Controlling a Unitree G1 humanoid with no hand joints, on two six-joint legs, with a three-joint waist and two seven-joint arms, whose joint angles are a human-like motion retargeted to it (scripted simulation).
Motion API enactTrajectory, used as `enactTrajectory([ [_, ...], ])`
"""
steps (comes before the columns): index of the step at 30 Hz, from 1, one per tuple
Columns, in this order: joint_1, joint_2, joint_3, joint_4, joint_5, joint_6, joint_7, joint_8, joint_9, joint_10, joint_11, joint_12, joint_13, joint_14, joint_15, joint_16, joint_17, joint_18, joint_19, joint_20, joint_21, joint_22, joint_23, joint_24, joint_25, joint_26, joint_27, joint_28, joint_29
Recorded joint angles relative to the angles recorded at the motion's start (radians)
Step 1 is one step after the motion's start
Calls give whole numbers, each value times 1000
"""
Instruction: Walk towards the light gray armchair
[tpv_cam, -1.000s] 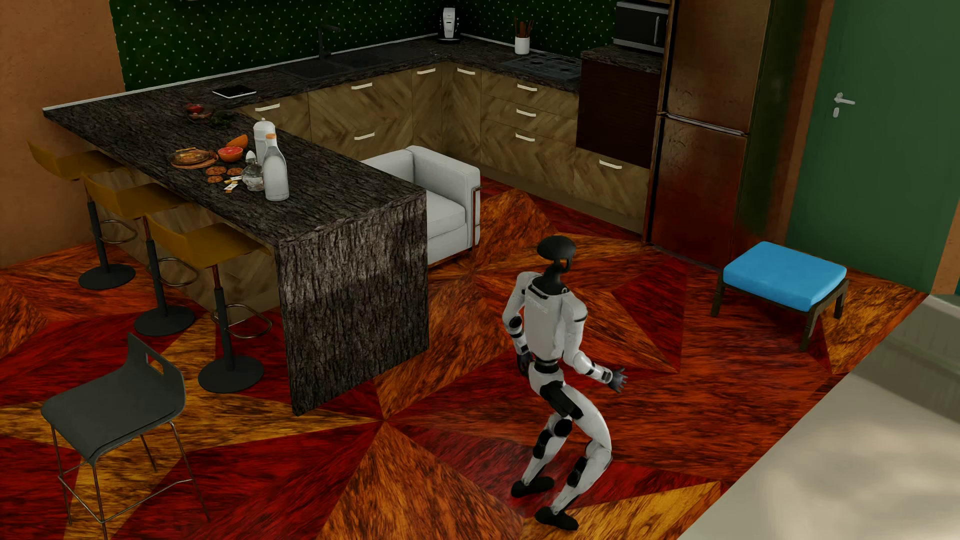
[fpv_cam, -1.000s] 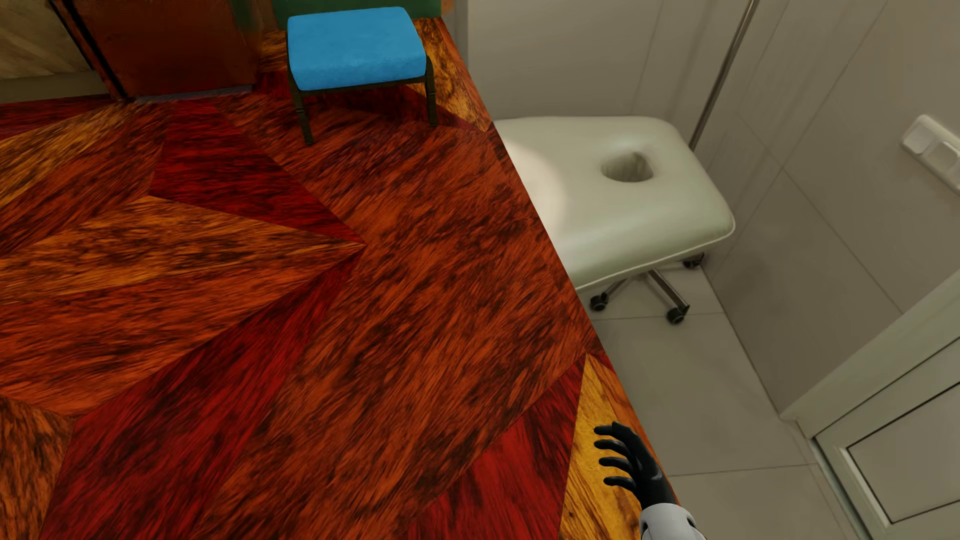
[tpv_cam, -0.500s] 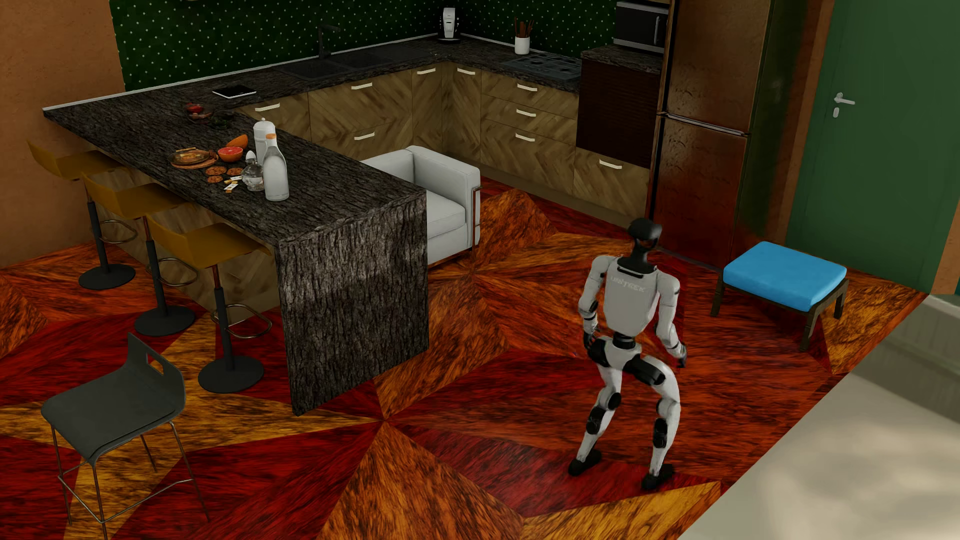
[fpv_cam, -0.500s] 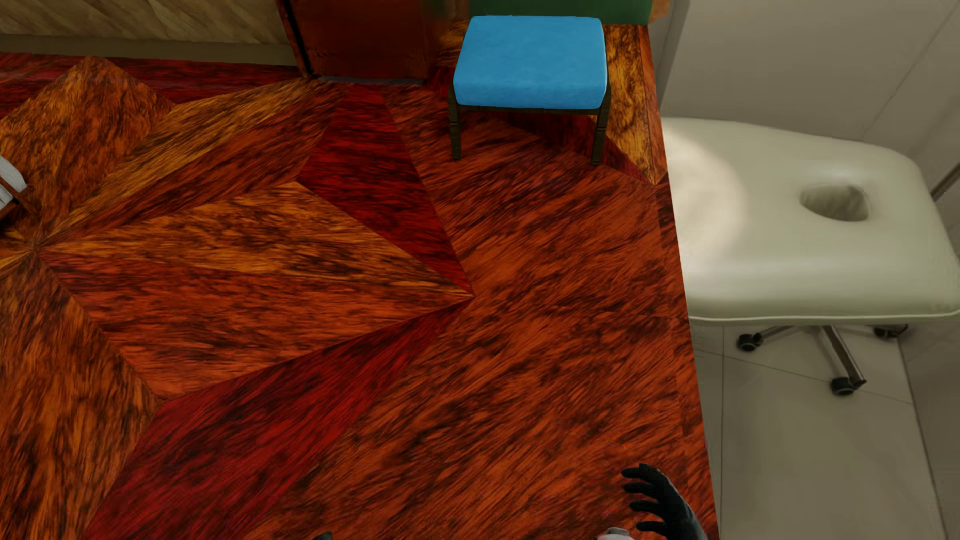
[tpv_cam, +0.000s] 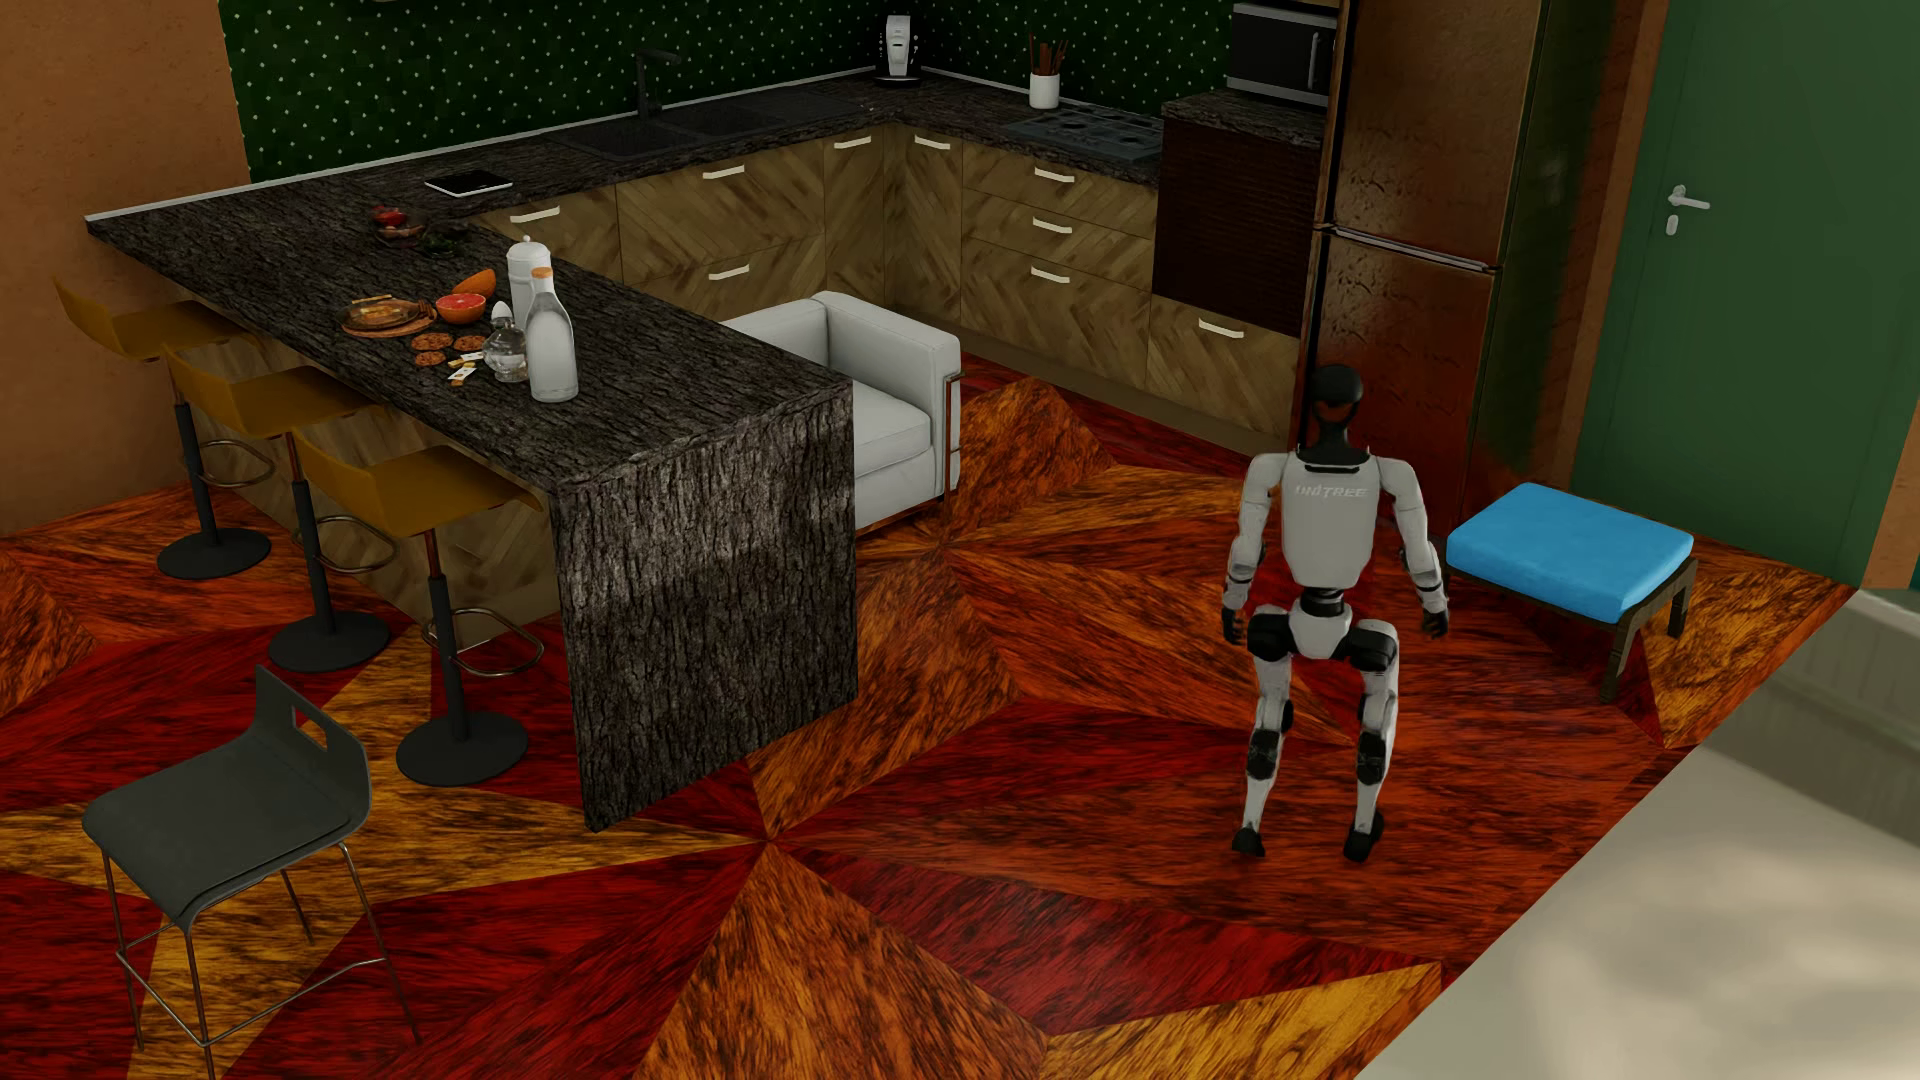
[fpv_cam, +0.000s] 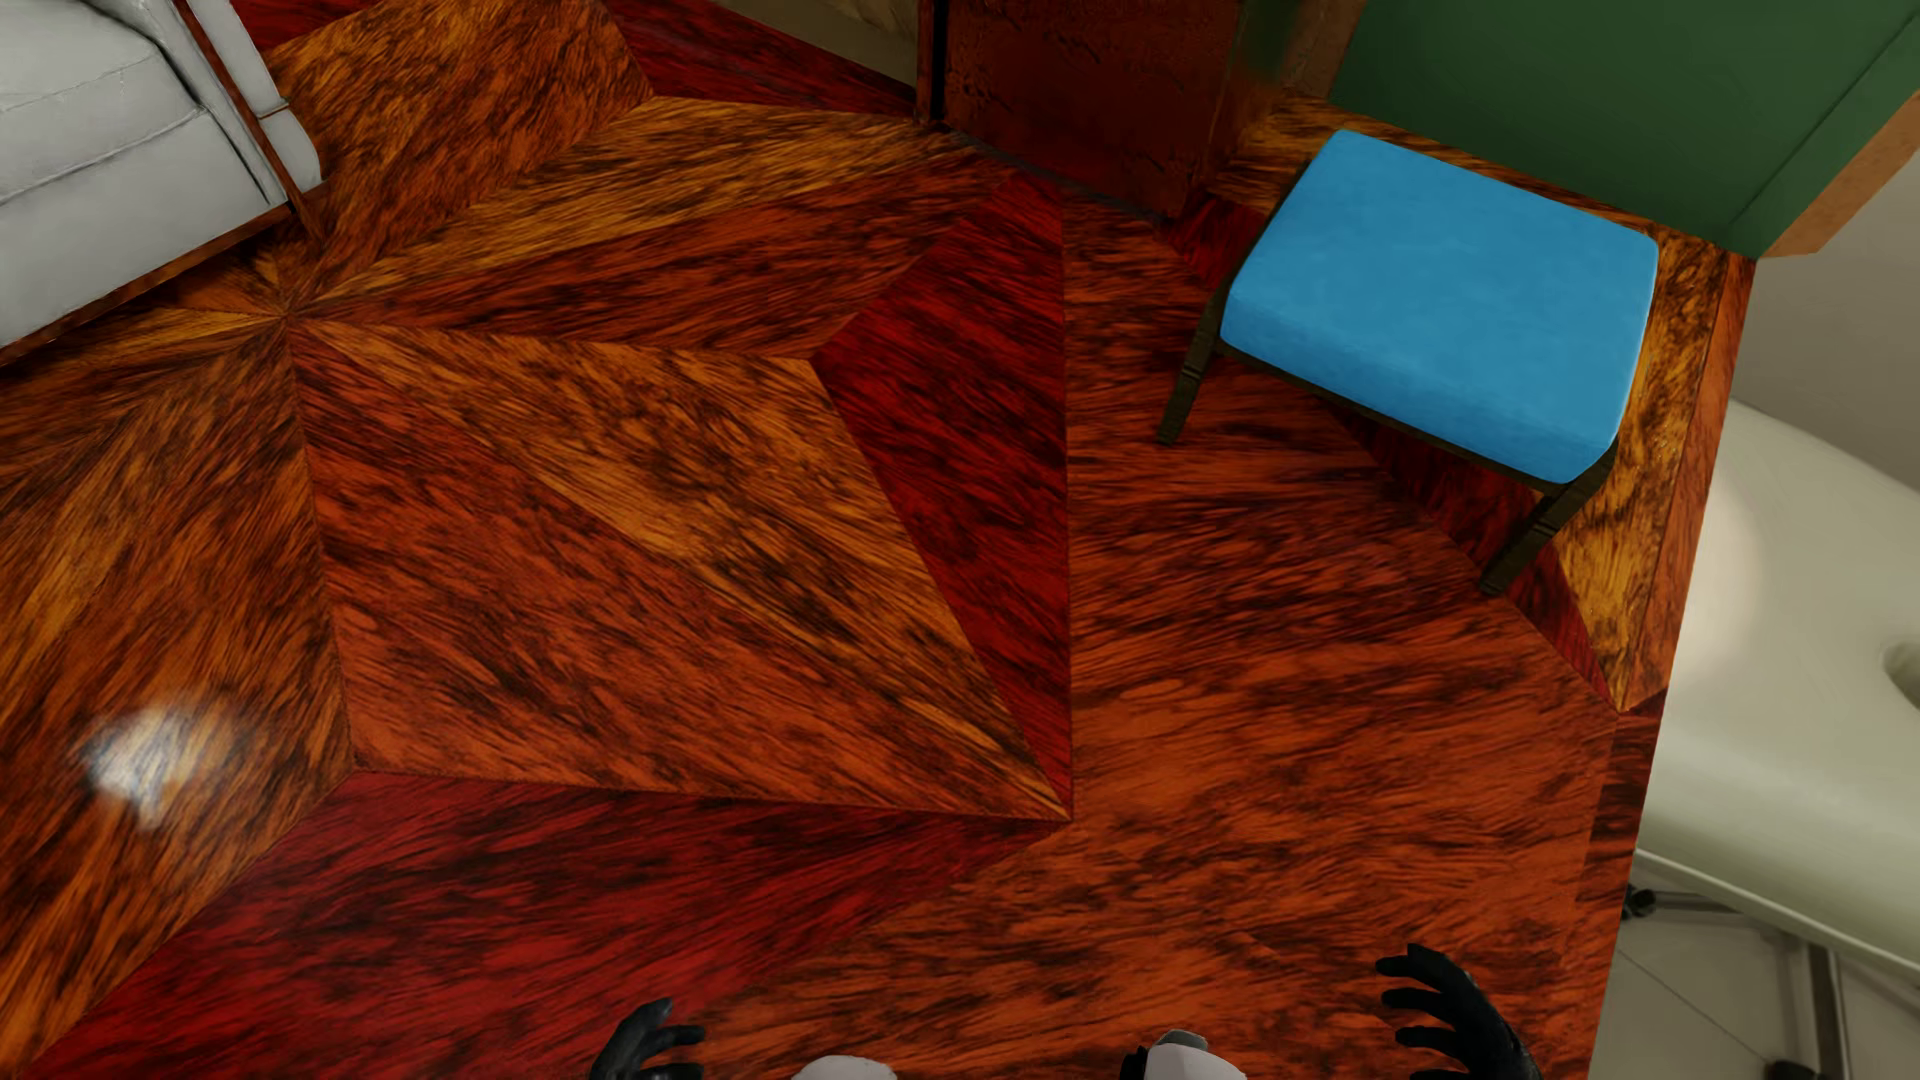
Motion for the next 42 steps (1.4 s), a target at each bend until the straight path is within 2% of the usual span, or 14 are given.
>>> enactTrajectory([
  [1, -67, 67, 59, 27, -7, 50, 29, -30, 9, -16, -11, 68, -76, -75, -42, 21, 14, -17, -78, 12, 5, -23, -49, 7, 35, -10, 28, -59, -48],
  [3, -124, 151, 134, 92, -33, 131, 22, -53, -27, -306, 35, 179, -187, -214, -107, 35, 99, -53, 41, 34, 64, -18, -129, 55, 80, -31, 31, -104, -111],
  [8, 123, -20, -35, -33, 18, 21, -27, 81, -50, -430, 91, 109, 33, -316, -97, -12, 118, -45, 83, -27, 34, -52, -43, -40, -34, -70, -90, 0, 23],
  [10, 33, 63, -7, -7, 13, 48, -26, 13, -57, -159, 77, 18, 66, -188, -125, -25, 48, 12, -87, -51, 26, -2, -2, -83, -32, -130, -24, -35, 38],
  [13, -89, 260, 110, 74, -10, 100, 71, -83, -76, -144, -32, 99, -53, -183, -204, -6, 96, 20, -53, 14, 63, -39, -80, -101, 55, -122, 145, -138, -47],
  [16, -99, 263, 118, 66, -15, 124, 51, -42, -77, -385, 209, 167, -224, -171, -123, 51, 184, -9, 6, -52, 106, 38, -107, -61, 113, -85, 48, -50, -86],
  [18, -30, 56, -2, 18, 51, 49, 21, 87, -65, -402, 406, 153, -110, -227, -6, 47, 153, -14, 37, -40, 157, 115, -59, -61, 69, -69, -67, 26, -31],
  [23, 176, -109, -85, -46, -47, -90, -82, 75, -35, -391, -48, -39, 109, -302, -22, -14, 64, -25, 138, -24, 0, -66, -23, 44, -66, -87, 107, -10, 53],
  [26, -20, 39, 50, 55, -74, 61, 28, -43, -6, -41, -44, 27, -41, -54, 28, 3, 47, 13, -59, -10, 11, -26, -22, 35, 66, -106, -11, -117, -103],
  [29, -60, 182, 140, 84, -100, 176, 37, -82, -68, -355, -25, 186, -180, -242, -125, 54, 154, -52, 17, 24, 127, -11, -106, 29, 90, -77, -10, -85, -179],
  [34, 129, 55, -42, -9, -70, 41, -26, 104, -58, -369, 97, 48, 77, -350, -159, -56, 94, -56, 51, -23, 8, -70, -14, -95, -61, -39, -51, 71, 39],
  [38, -77, 290, 73, 57, -86, 90, 69, -39, -38, -181, 38, 84, -62, -159, -245, -4, 94, 48, 50, -10, 45, -70, -117, -104, 59, -92, 171, -130, -33],
  [40, 24, 137, 67, 46, -60, 91, 65, 39, -38, -382, 392, 122, -186, -322, 90, 55, 185, -4, 102, -94, 94, 50, -74, -30, 79, -98, 116, -102, -80],
  [42, 153, -21, 1, 0, -9, 42, 11, 104, -22, -455, 364, 138, -87, -361, 33, 28, 170, -10, 136, -70, 74, 37, -88, 11, 64, -56, 16, -21, -82],
])
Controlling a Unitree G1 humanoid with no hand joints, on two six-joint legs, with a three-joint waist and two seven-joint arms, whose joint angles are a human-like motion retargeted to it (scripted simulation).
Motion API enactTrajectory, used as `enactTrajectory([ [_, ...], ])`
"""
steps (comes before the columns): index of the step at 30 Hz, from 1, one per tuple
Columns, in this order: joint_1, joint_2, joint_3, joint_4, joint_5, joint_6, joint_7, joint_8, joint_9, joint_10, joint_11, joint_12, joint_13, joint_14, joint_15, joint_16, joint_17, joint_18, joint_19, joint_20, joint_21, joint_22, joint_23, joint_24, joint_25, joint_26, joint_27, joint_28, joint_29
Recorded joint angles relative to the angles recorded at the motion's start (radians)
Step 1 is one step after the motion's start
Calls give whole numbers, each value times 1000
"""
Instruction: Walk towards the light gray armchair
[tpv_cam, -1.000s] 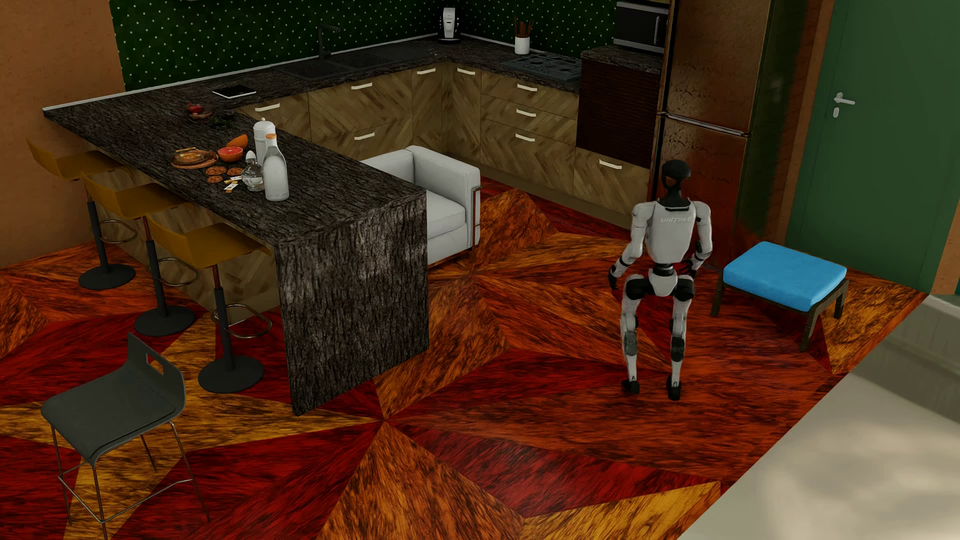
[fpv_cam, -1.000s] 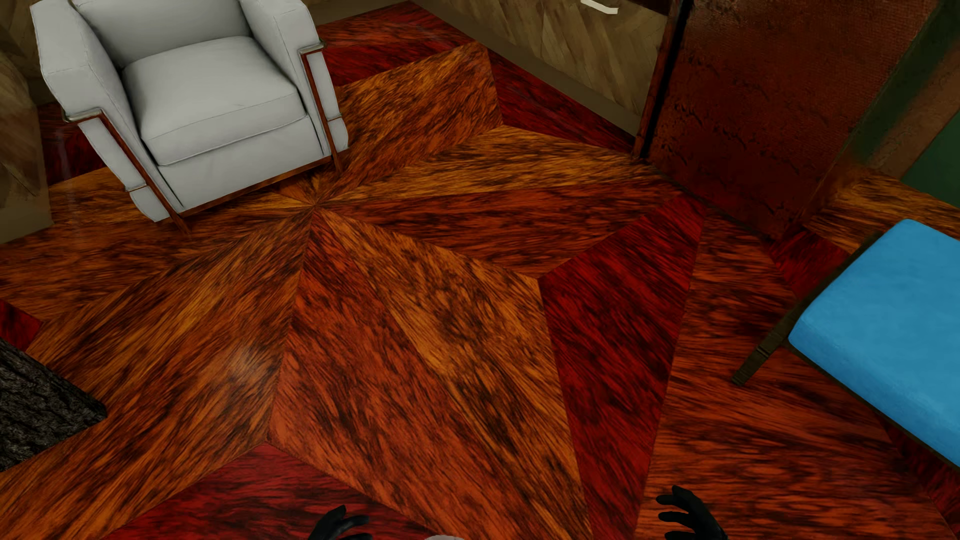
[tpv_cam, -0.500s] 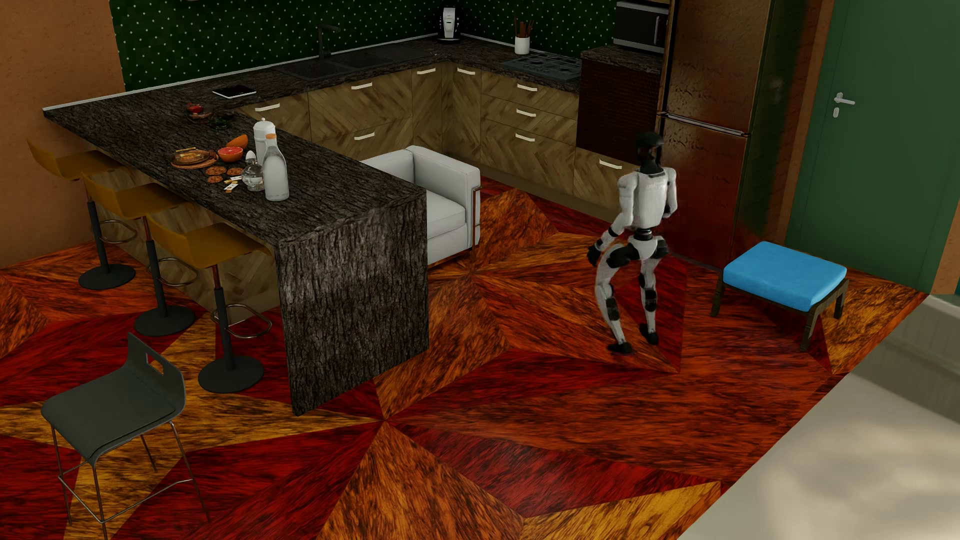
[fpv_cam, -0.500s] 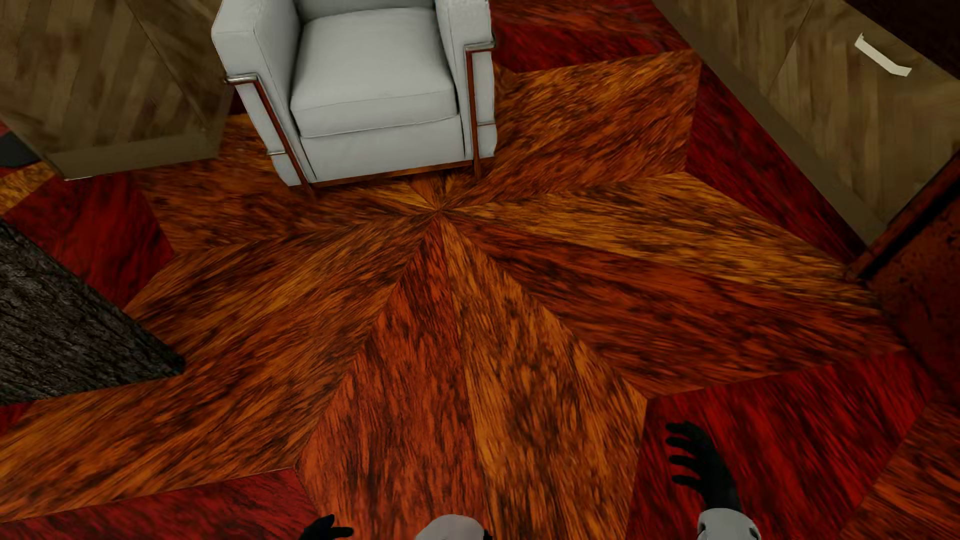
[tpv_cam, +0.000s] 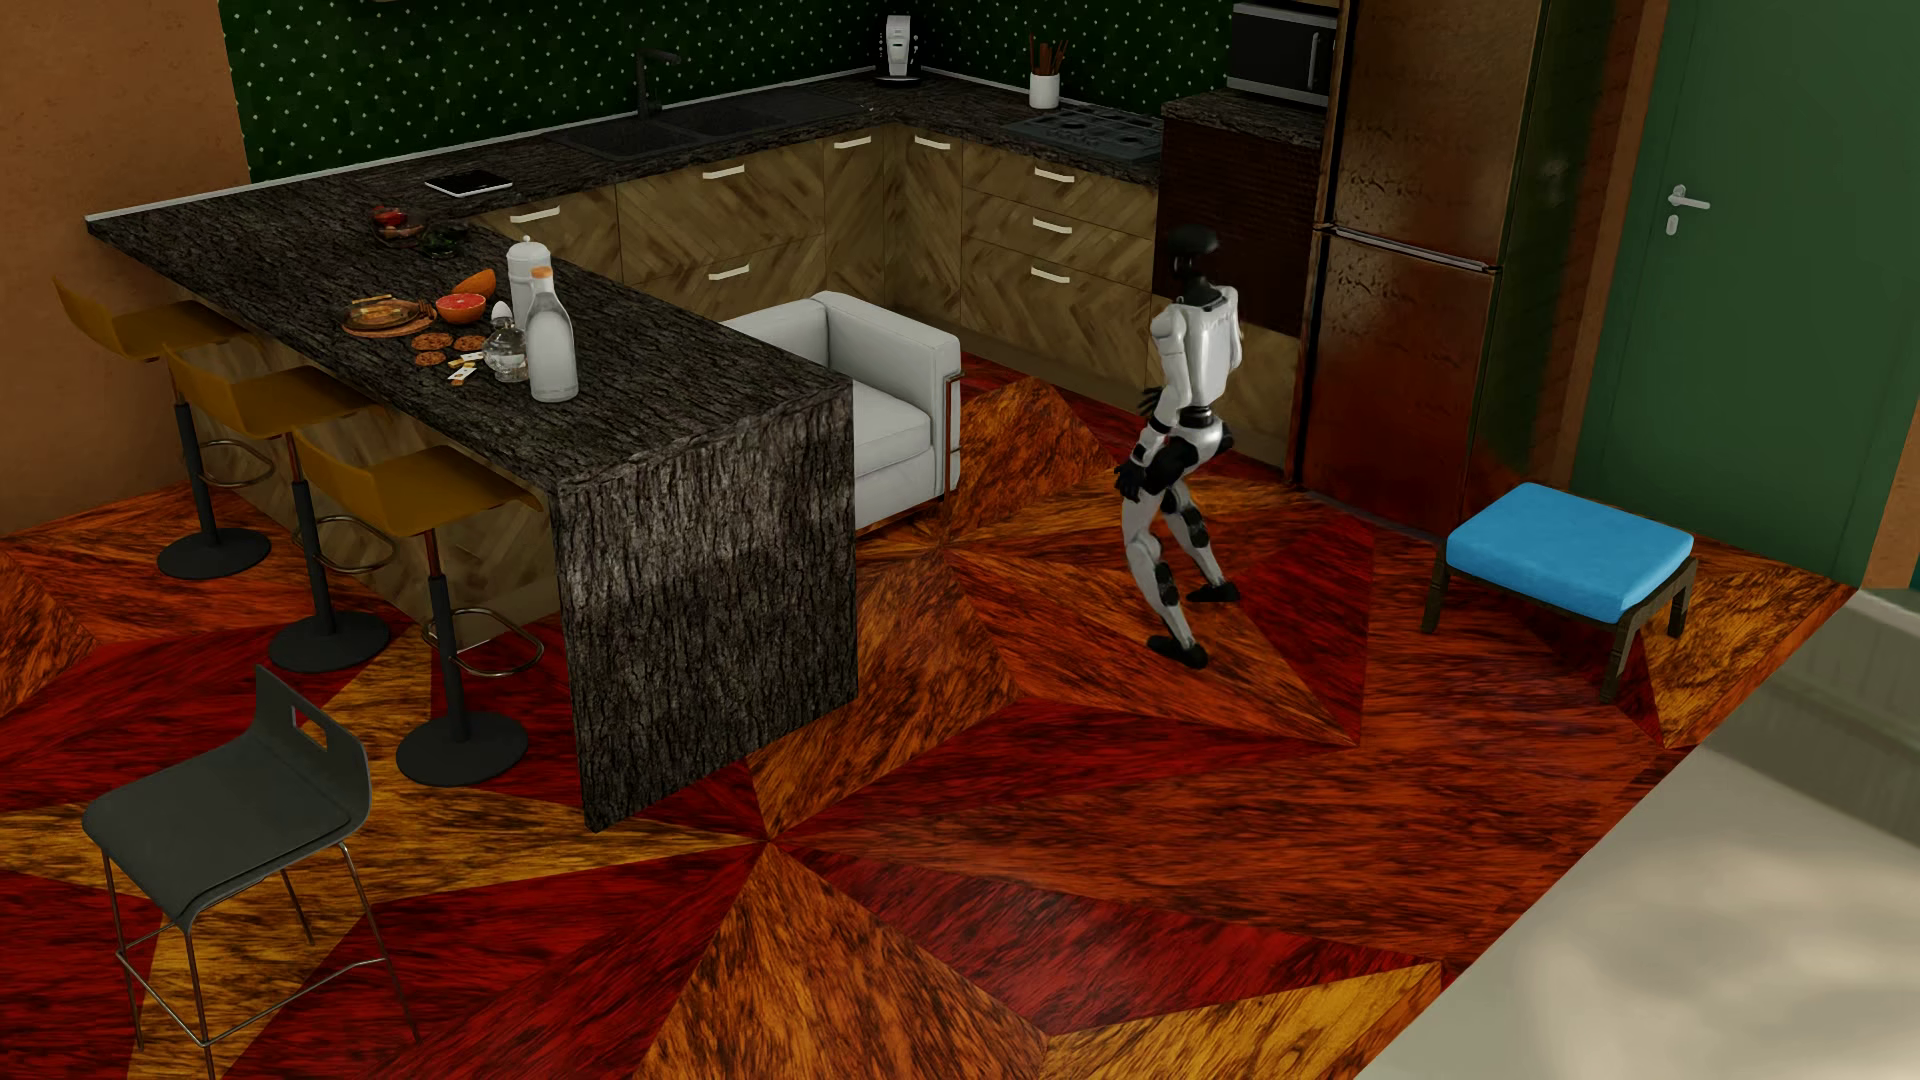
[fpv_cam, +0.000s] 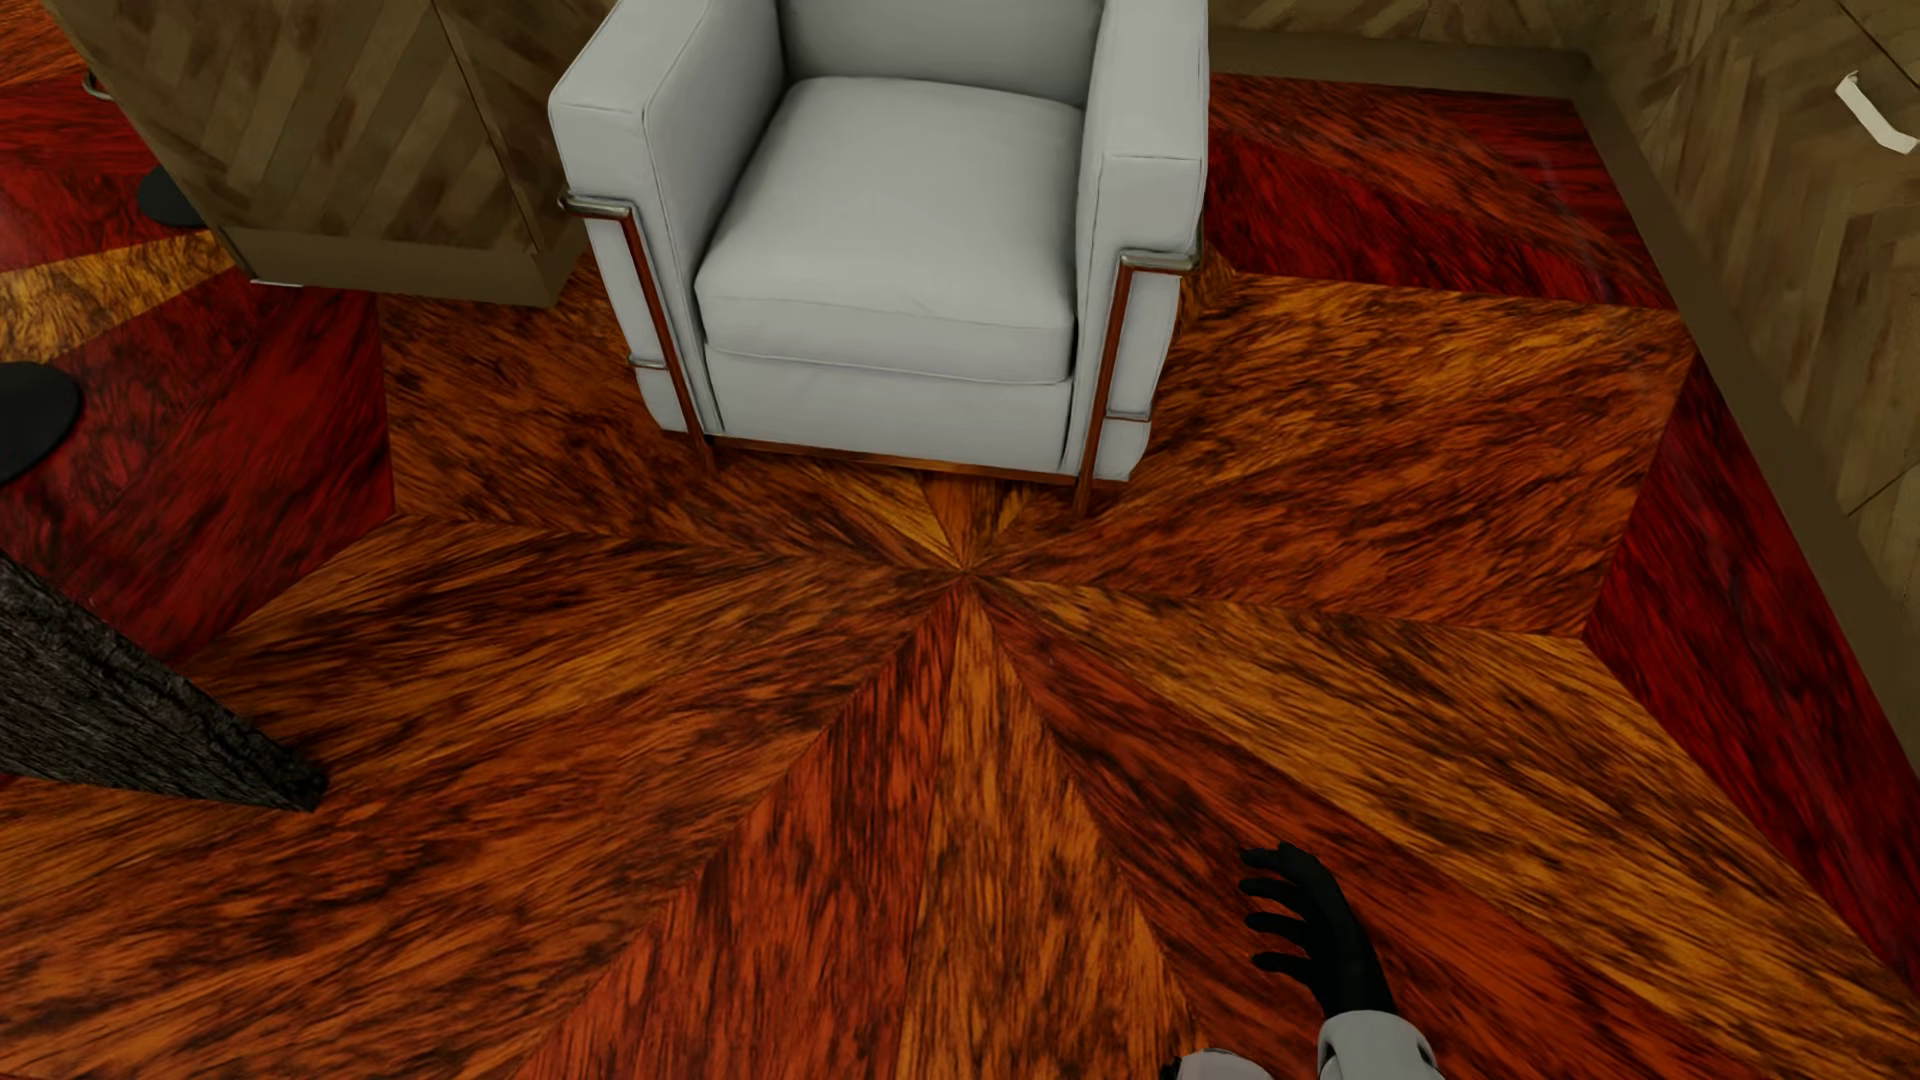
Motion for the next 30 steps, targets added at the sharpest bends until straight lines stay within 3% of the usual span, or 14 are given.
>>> enactTrajectory([
  [2, -28, -86, -24, -34, 23, -60, -16, -26, 21, 224, -302, -60, 92, 110, -22, -34, -76, 16, 18, 34, -30, -92, 24, 0, -43, 70, -64, 92, 21],
  [3, -110, -79, 4, -25, 43, -53, -13, -25, 19, 421, -304, -75, 86, 304, 37, -49, -123, 50, -54, 16, -79, -106, 96, 0, -59, 86, -92, 105, 29],
  [4, -203, -34, 7, -18, 71, -26, -23, -22, 19, 510, -318, -61, 32, 438, -16, -32, -128, 15, -203, 35, -107, -88, 112, 16, -63, 83, -72, 71, 18],
  [5, -289, 10, 19, -5, 91, 15, -52, -33, 24, 484, -352, -23, -19, 361, -39, -29, -116, -41, -228, 71, -105, -80, 56, 47, -59, 66, -24, 21, 2],
  [6, -348, 52, 34, 15, 93, 46, -85, -35, 32, 348, -393, 14, -61, 200, -46, -30, -90, -55, -152, 106, -83, -71, 14, 98, -52, 42, 10, -31, -3],
  [7, -349, 85, 30, 61, 110, 73, -113, -17, 32, 143, -414, 19, -84, 190, -51, -31, -61, -45, -155, 99, -33, -59, 41, 159, -54, 26, 9, -76, 9],
  [9, -271, 98, -40, 72, 95, 52, -84, 5, 61, -3, -365, -65, -59, 283, -66, 7, -9, -102, -239, 46, 7, -39, 59, 226, -65, 2, 8, -156, 71],
  [11, -223, 118, -125, 57, 82, 2, -57, -9, 71, -16, -374, -145, 27, 254, -116, -12, -48, -95, -304, 44, -26, -80, 56, 180, -79, -66, 11, -141, 163],
  [13, -206, 169, -148, 56, 78, -39, -49, 1, 68, -7, -430, -192, 79, 297, -115, -38, -88, -77, -220, 32, -57, -88, 57, 71, -81, -175, 52, -88, 211],
  [15, -201, 215, -131, 71, 84, -37, -42, -13, 46, -33, -489, -174, 110, 326, -88, -31, -72, 103, -149, 46, -86, -89, 27, -22, -53, -238, 89, -70, 184],
  [16, -174, 205, -121, 78, 94, -28, -55, -18, 31, -93, -453, -153, 79, 287, -69, -17, -36, 93, -194, 44, -58, -76, 23, -32, -37, -228, 114, -70, 152],
  [17, -151, 194, -106, 83, 92, -24, -68, -22, 15, -135, -424, -148, 51, 293, -74, -5, -24, -111, -233, 39, -22, -55, 4, -29, -21, -194, 137, -72, 123],
  [21, -123, 257, -65, 54, 64, 0, -60, -1, -14, -167, -504, -103, 40, 304, -124, -29, -57, -110, -198, 45, -43, -48, 22, -13, 18, -52, 108, -40, 95],
  [30, -96, 279, -69, 63, 70, 24, -59, -4, -45, -215, -546, -79, 47, 340, -89, -42, -77, -117, -201, 46, -65, -34, 25, 9, -45, -49, 61, -68, 211],
])
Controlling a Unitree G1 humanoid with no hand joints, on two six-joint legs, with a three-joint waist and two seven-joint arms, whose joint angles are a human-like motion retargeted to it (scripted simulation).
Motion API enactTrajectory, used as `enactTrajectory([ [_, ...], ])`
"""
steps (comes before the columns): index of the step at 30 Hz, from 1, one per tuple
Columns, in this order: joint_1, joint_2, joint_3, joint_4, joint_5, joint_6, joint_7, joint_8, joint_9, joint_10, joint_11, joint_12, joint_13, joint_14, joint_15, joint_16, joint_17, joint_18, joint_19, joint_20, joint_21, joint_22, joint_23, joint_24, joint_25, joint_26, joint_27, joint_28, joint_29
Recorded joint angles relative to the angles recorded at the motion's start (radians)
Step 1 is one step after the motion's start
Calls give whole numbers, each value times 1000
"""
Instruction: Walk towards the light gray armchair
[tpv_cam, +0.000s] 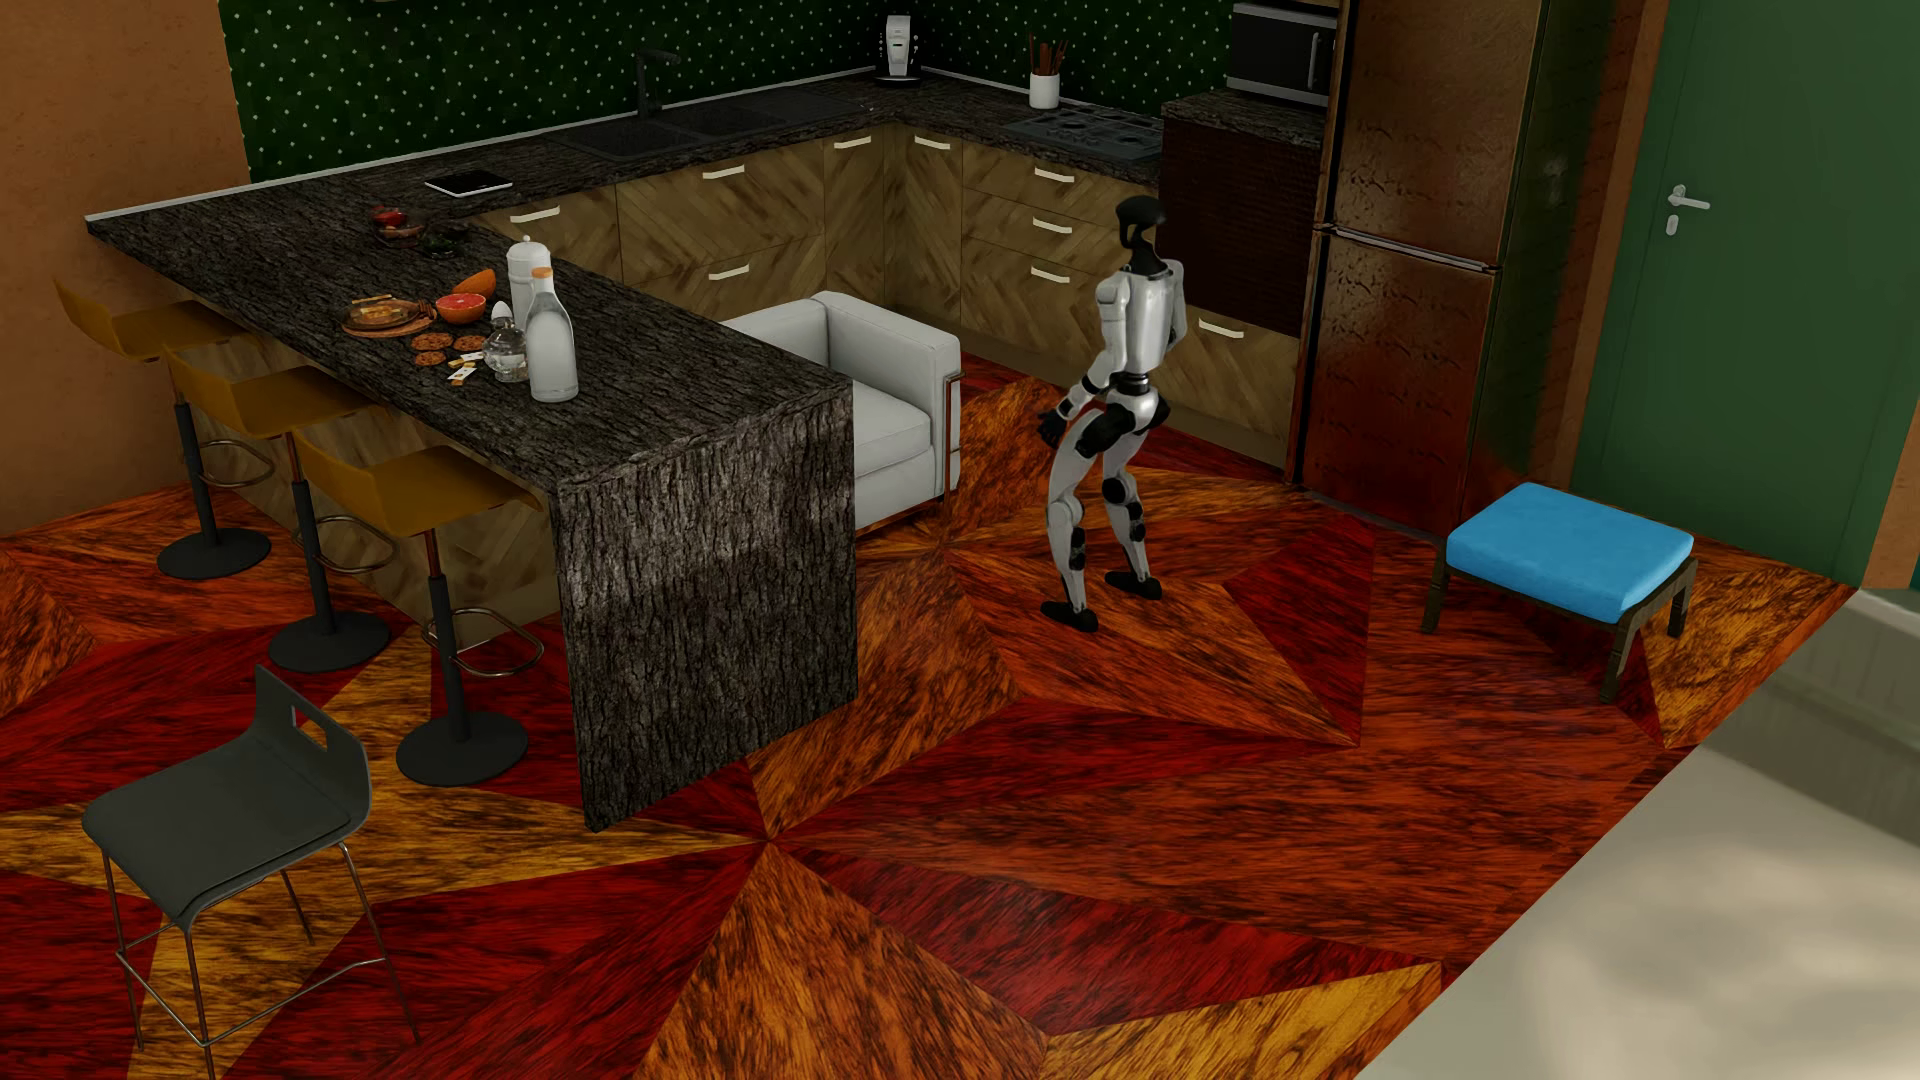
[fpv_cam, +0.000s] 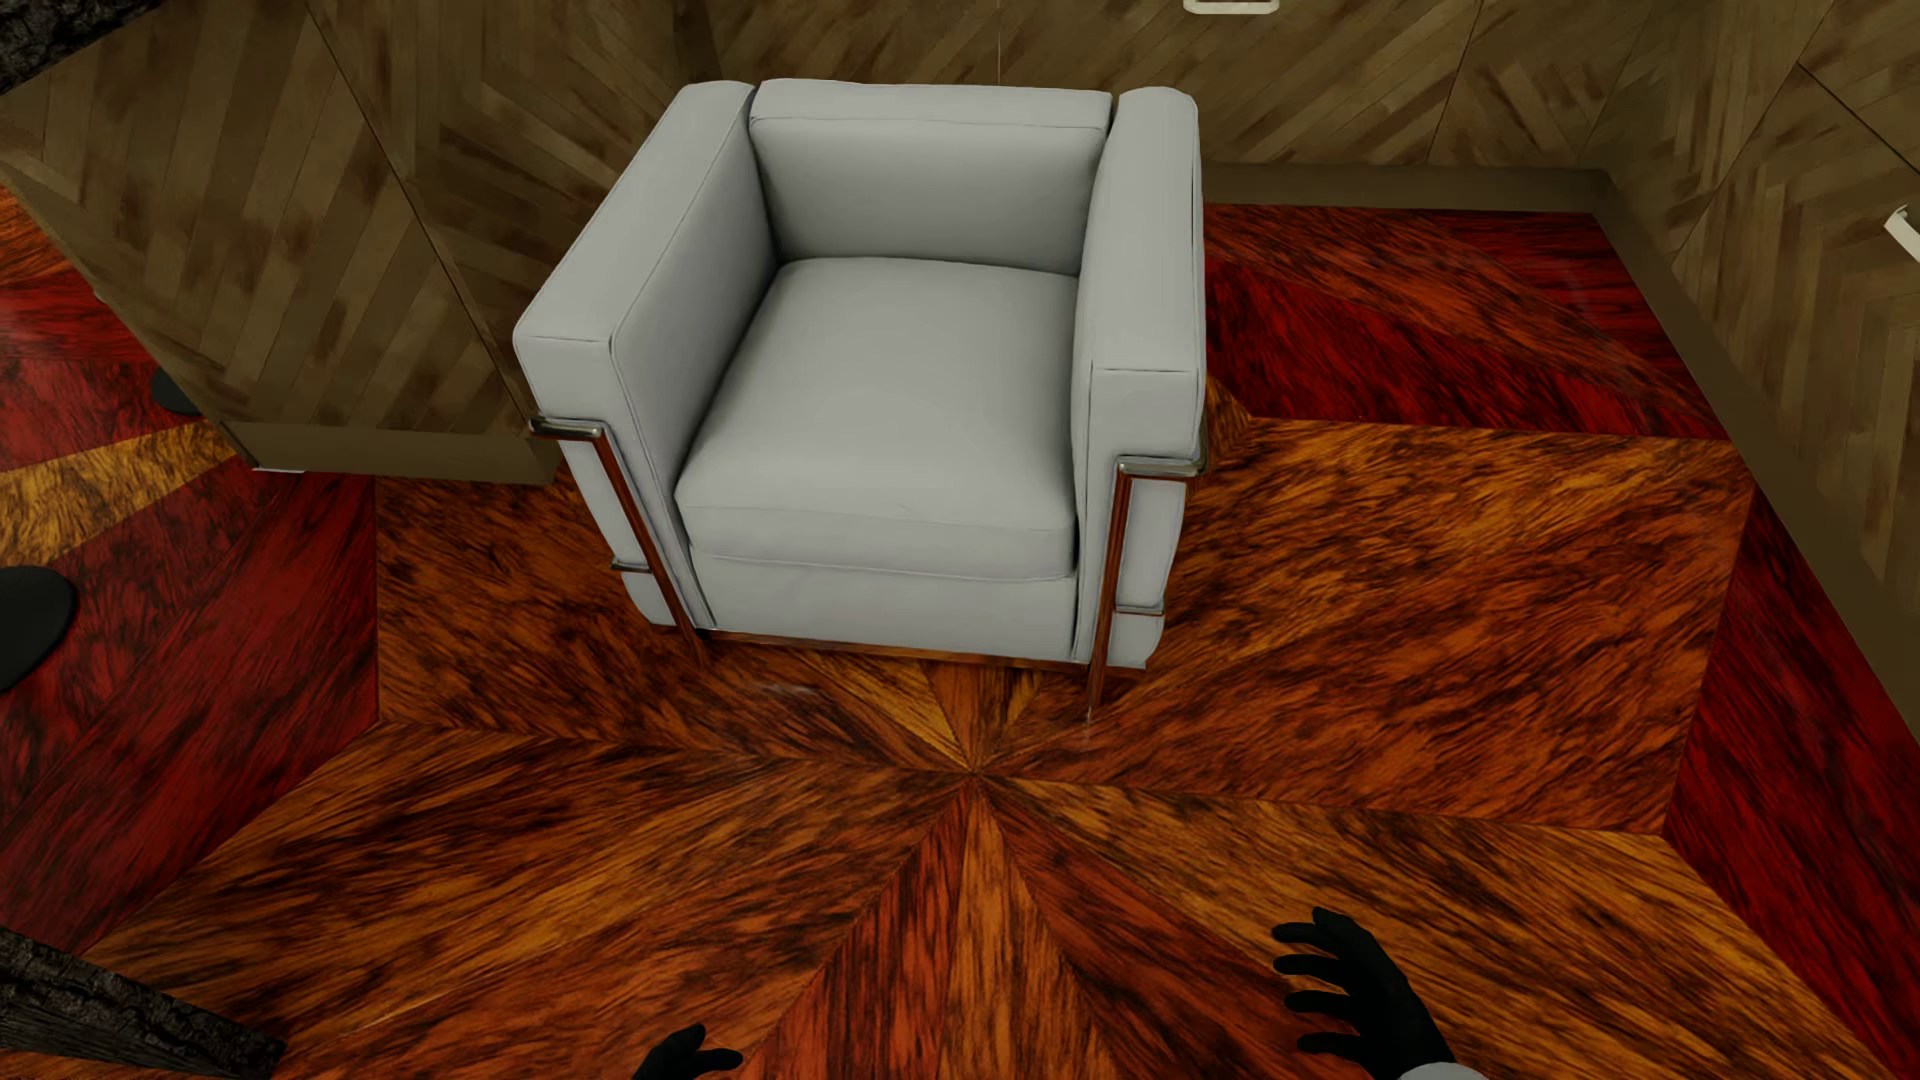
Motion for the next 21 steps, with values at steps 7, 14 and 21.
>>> enactTrajectory([
  [7, -5, -6, -10, 6, 5, -30, 6, 5, 20, -6, -8, -18, 28, 16, 19, 18, 6, 0, 0, 6, 21, -13, -7, -13, 38, 28, 33, 12, 3],
  [14, -13, -4, -10, 2, -1, -26, 1, -2, 4, -5, -21, -7, 14, 18, 25, 15, 45, 6, 7, 27, 33, -4, -12, -7, 25, 30, 37, -19, -16],
  [21, 3, 0, -16, 8, 4, -19, 27, 23, 23, -3, -16, -9, 7, 11, 25, 5, 37, 11, 12, 19, 27, -3, -25, 18, 18, -26, 40, 44, -42],
])
